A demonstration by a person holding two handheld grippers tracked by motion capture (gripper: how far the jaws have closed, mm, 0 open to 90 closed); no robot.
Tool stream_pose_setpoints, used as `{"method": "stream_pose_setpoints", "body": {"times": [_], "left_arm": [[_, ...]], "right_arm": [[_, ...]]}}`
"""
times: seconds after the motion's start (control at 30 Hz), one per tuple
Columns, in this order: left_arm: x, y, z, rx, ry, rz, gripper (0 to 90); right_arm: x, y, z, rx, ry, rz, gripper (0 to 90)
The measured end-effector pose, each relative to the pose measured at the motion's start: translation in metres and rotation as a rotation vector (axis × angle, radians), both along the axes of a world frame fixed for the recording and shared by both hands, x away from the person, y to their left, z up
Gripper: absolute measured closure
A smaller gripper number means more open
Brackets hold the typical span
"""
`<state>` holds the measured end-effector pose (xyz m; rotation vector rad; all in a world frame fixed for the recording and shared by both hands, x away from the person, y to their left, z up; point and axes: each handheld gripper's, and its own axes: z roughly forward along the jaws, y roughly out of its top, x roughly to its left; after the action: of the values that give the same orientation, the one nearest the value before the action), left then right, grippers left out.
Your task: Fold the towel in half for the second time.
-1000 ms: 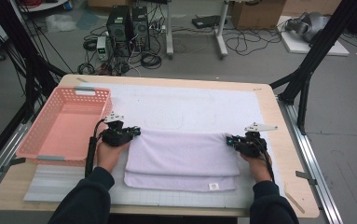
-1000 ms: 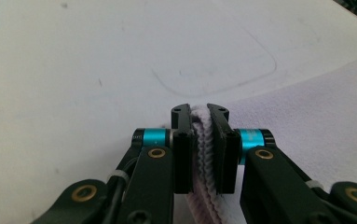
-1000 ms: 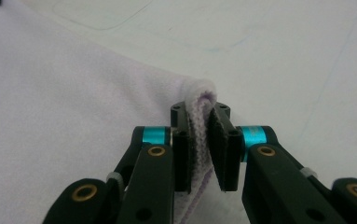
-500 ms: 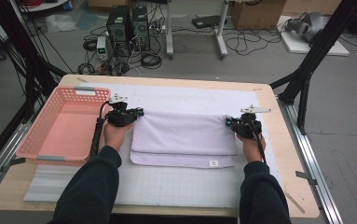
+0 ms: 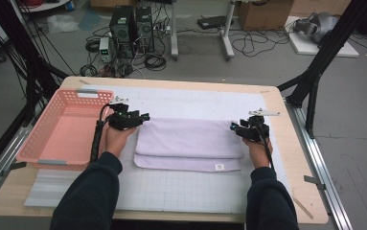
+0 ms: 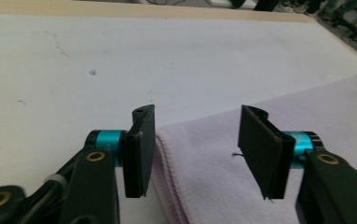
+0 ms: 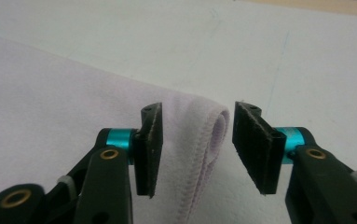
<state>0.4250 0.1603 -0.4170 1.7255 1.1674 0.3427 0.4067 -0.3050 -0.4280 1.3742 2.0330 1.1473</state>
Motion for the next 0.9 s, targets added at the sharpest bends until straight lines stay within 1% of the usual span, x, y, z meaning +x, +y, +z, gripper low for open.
{"method": "stream_pose_setpoints", "body": {"times": [0.03,0.07,0.1,0.13,0.2,0.3,0.33,0.37,0.43,0.47,0.53,0.57,0.6,0.63,0.67,0.7,0.73,0.8,0.87,0.9], "left_arm": [[-0.003,-0.001,0.003,0.01,-0.01,-0.015,43.0],[-0.007,-0.002,0.005,0.009,-0.034,-0.029,42.5],[-0.012,-0.002,0.006,-0.002,-0.059,-0.037,43.5],[-0.016,-0.002,0.007,0.002,-0.071,-0.045,45.5],[-0.023,-0.002,0.007,0.006,-0.076,-0.056,45.5],[-0.034,0.001,0.005,0.003,-0.082,-0.067,45.3],[-0.039,0.001,0.004,0.001,-0.081,-0.066,44.8],[-0.043,0.001,0.004,0.008,-0.075,-0.073,44.3],[-0.053,0.001,0.001,0.01,-0.089,-0.085,42.8],[-0.057,0.0,0.0,0.021,-0.088,-0.093,42.7],[-0.064,0.0,-0.003,0.034,-0.078,-0.108,41.6],[-0.068,0.0,-0.005,0.03,-0.078,-0.106,41.1],[-0.068,0.0,-0.005,0.03,-0.078,-0.106,41.0],[-0.073,0.002,-0.007,0.039,-0.071,-0.111,40.8],[-0.075,0.002,-0.007,0.053,-0.056,-0.114,40.6],[-0.077,0.002,-0.008,0.057,-0.054,-0.114,39.3],[-0.08,0.003,-0.009,0.054,-0.062,-0.115,39.3],[-0.085,0.004,-0.011,0.053,-0.06,-0.109,39.8],[-0.089,0.005,-0.015,0.058,-0.046,-0.102,39.7],[-0.091,0.005,-0.016,0.059,-0.046,-0.093,39.8]], "right_arm": [[-0.004,-0.001,0.002,0.001,-0.01,-0.002,50.0],[-0.007,-0.002,0.004,0.005,-0.018,-0.003,49.9],[-0.011,-0.004,0.005,0.016,-0.02,-0.002,49.9],[-0.016,-0.005,0.006,0.032,-0.021,0.004,49.9],[-0.025,-0.008,0.007,0.057,-0.021,0.02,49.9],[-0.039,-0.011,0.007,0.085,-0.003,0.052,49.9],[-0.044,-0.011,0.007,0.087,0.002,0.06,49.9],[-0.049,-0.012,0.007,0.085,0.002,0.065,49.9],[-0.059,-0.012,0.006,0.086,-0.004,0.085,49.8],[-0.063,-0.013,0.005,0.084,-0.008,0.091,49.8],[-0.07,-0.013,0.002,0.077,0.001,0.109,49.7],[-0.073,-0.013,0.001,0.069,0.003,0.113,49.3],[-0.075,-0.013,0.001,0.057,0.004,0.121,48.8],[-0.078,-0.012,0.002,0.053,0.012,0.123,48.1],[-0.08,-0.012,0.002,0.044,0.008,0.127,47.6],[-0.082,-0.013,0.003,0.042,0.01,0.136,47.4],[-0.084,-0.013,0.003,0.045,0.004,0.142,47.1],[-0.089,-0.013,0.002,0.045,0.001,0.142,46.6],[-0.094,-0.014,0.0,0.031,0.003,0.137,46.5],[-0.096,-0.014,-0.001,0.027,0.003,0.136,46.5]]}}
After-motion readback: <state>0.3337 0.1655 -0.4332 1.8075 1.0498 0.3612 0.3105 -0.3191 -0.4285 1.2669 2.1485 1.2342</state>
